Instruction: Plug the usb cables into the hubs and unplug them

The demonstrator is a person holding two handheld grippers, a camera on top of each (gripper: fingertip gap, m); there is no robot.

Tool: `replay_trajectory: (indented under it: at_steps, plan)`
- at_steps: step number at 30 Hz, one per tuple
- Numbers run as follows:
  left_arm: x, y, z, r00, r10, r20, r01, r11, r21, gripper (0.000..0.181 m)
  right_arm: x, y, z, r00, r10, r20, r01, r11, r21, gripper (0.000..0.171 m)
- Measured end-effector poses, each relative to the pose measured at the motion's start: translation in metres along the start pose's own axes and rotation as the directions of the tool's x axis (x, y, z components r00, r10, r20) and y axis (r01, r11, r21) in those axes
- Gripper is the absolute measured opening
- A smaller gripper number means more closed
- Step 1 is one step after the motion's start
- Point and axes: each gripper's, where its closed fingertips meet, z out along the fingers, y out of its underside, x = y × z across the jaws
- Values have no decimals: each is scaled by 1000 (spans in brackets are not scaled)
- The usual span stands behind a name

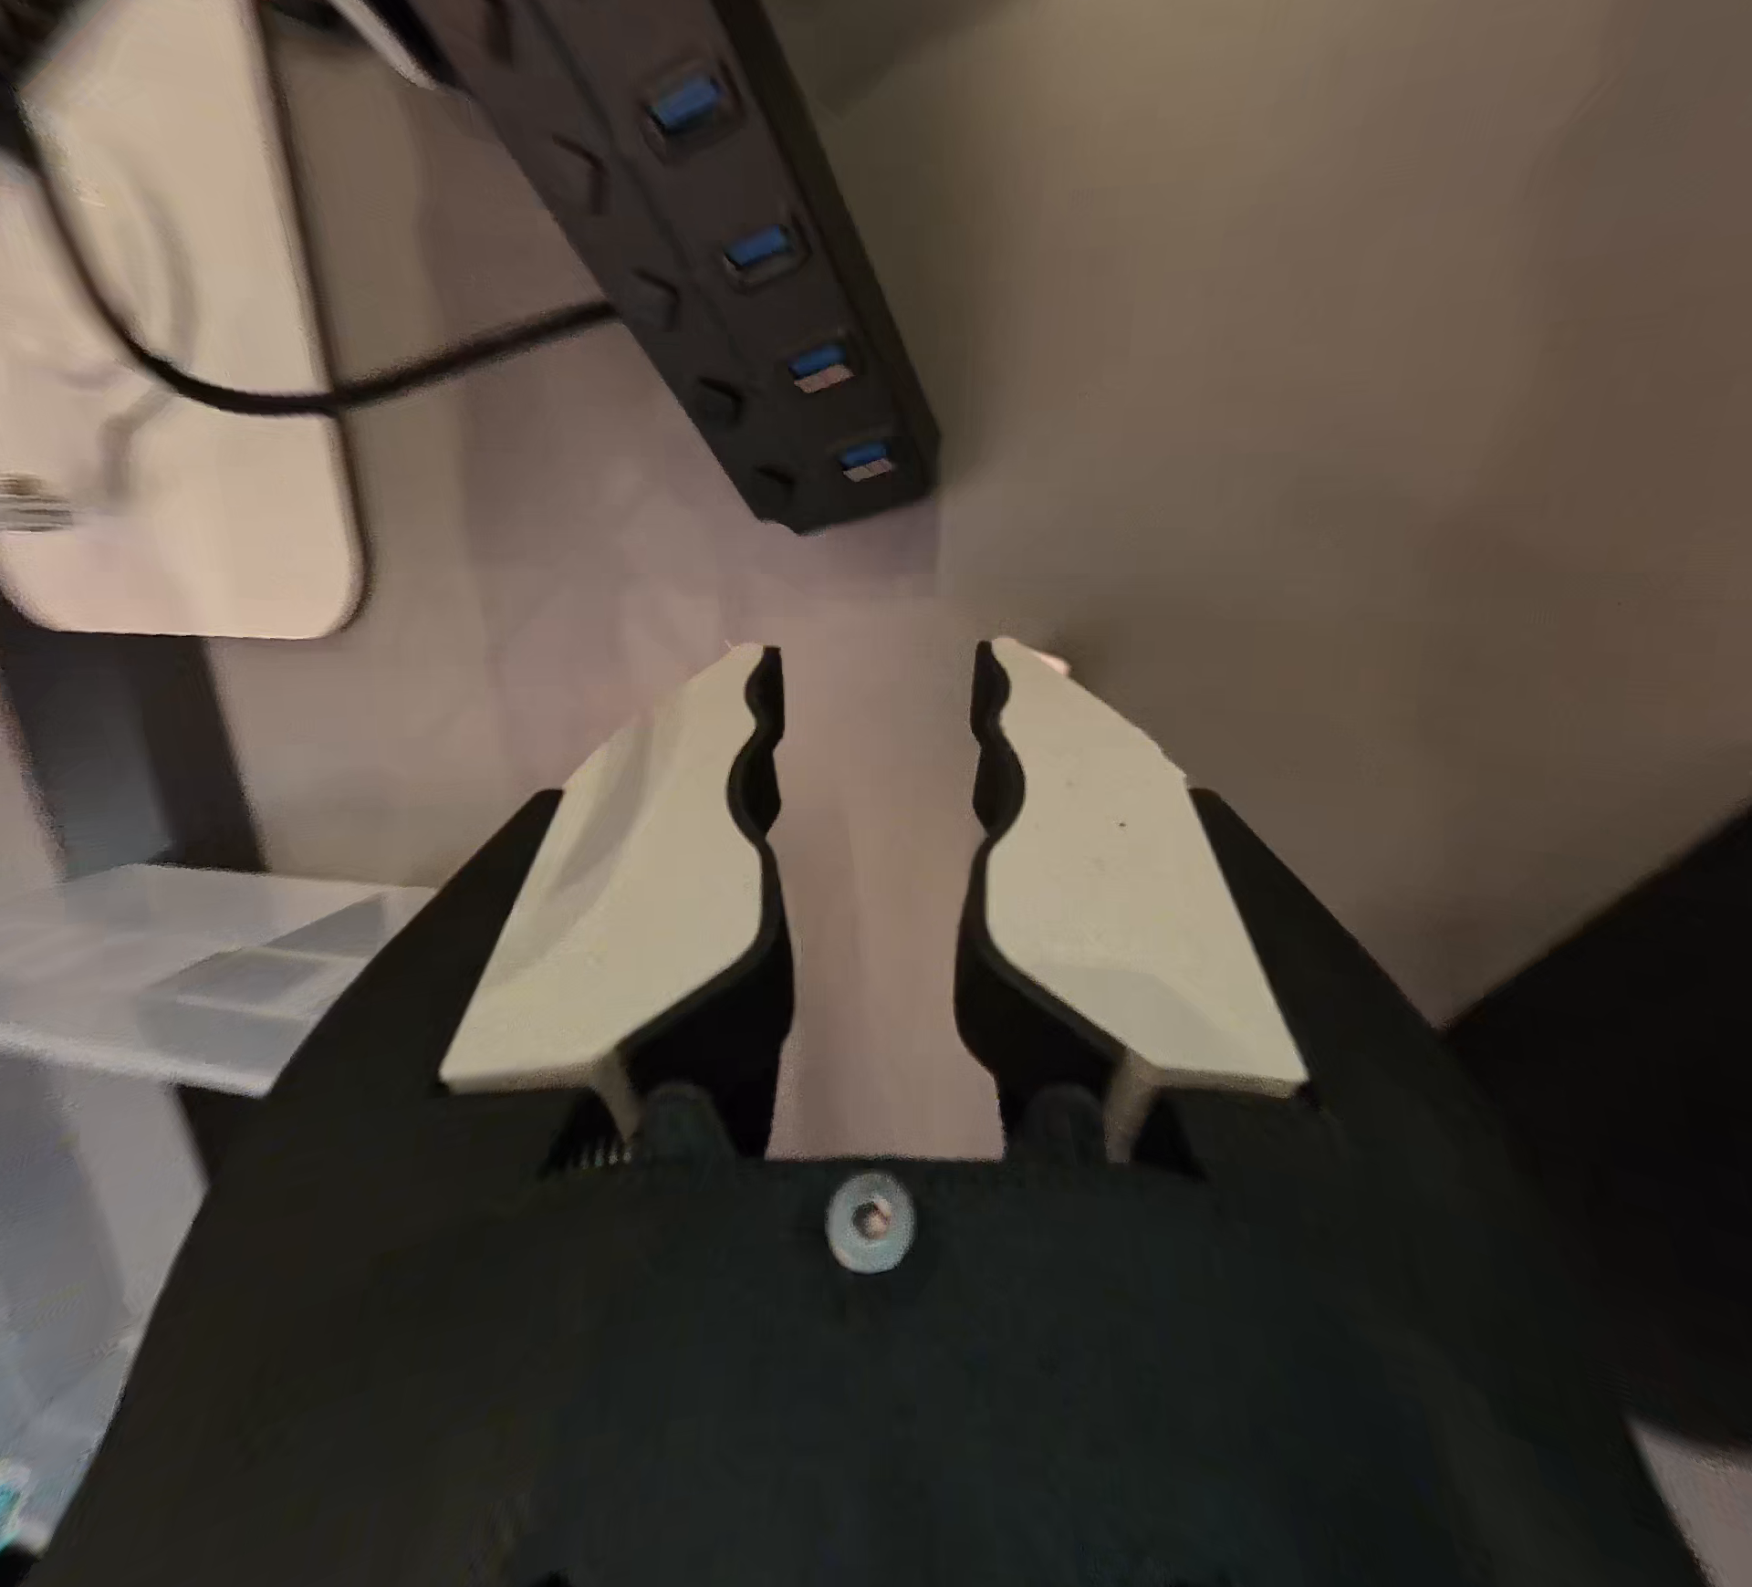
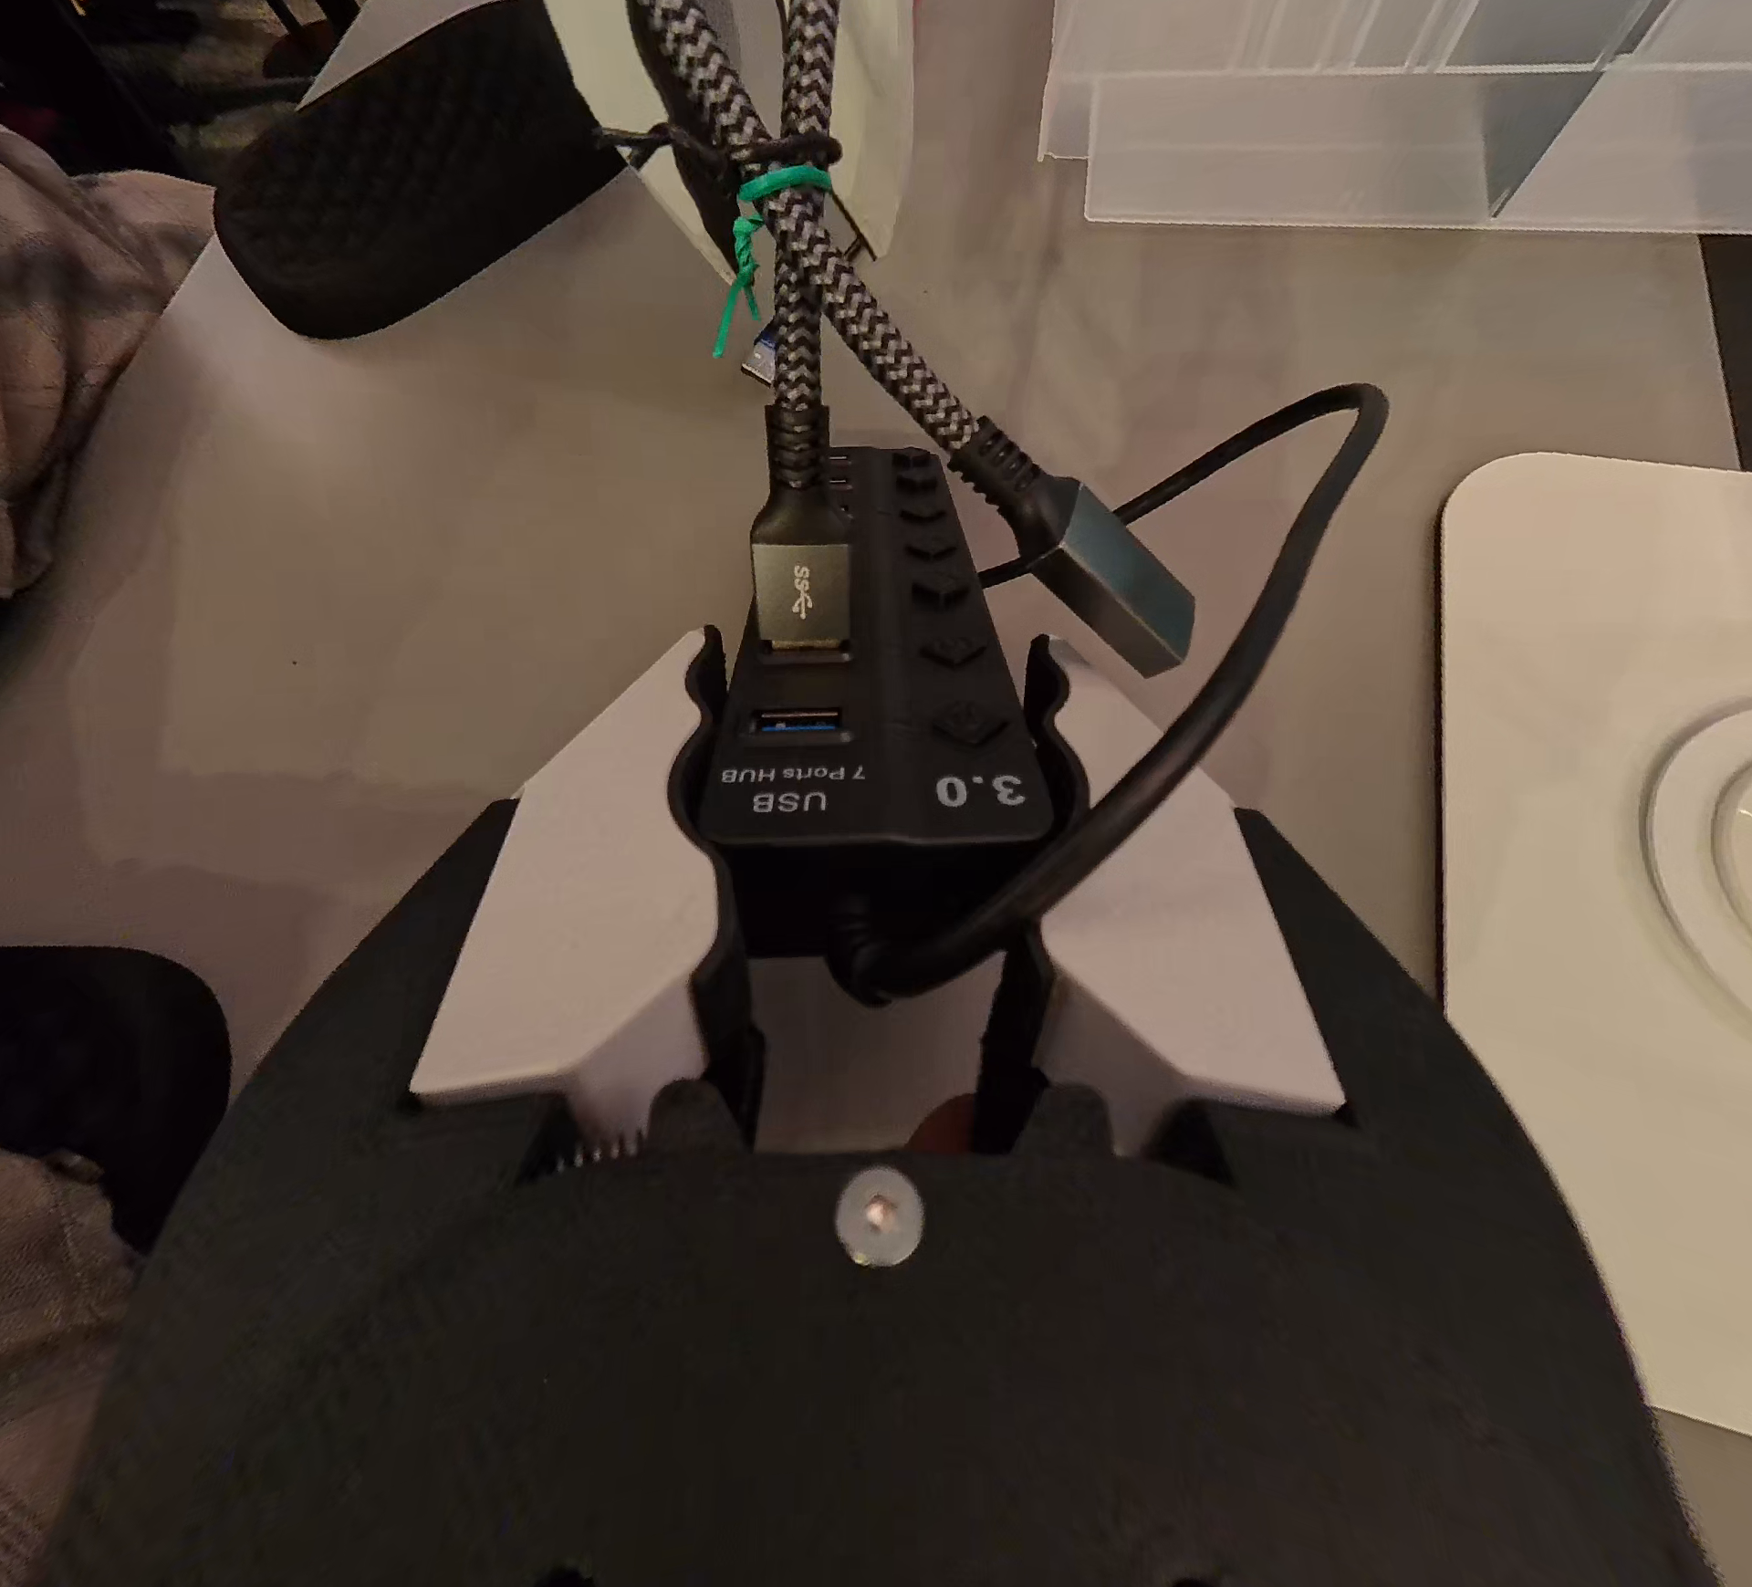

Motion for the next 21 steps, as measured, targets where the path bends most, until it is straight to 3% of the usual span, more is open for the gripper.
replay_trajectory:
  at_steps: [4,7,10,21]
  plan:
    - [-4,-30,6,990,-30,140,19,997,75,47,0,-1,0,1000,-1,0,1,1000,4,62]
    - [-9,-37,27,976,-67,209,57,997,52,66,-1,-1,0,1000,-13,-3,13,1000,3,62]
    - [-18,-45,45,968,-158,194,141,985,101,82,-4,-3,-1,999,-40,-1,40,999,0,62]
    - [-25,-65,70,950,-308,56,290,933,212,58,-3,-4,-2,999,-44,-8,44,999,2,62]
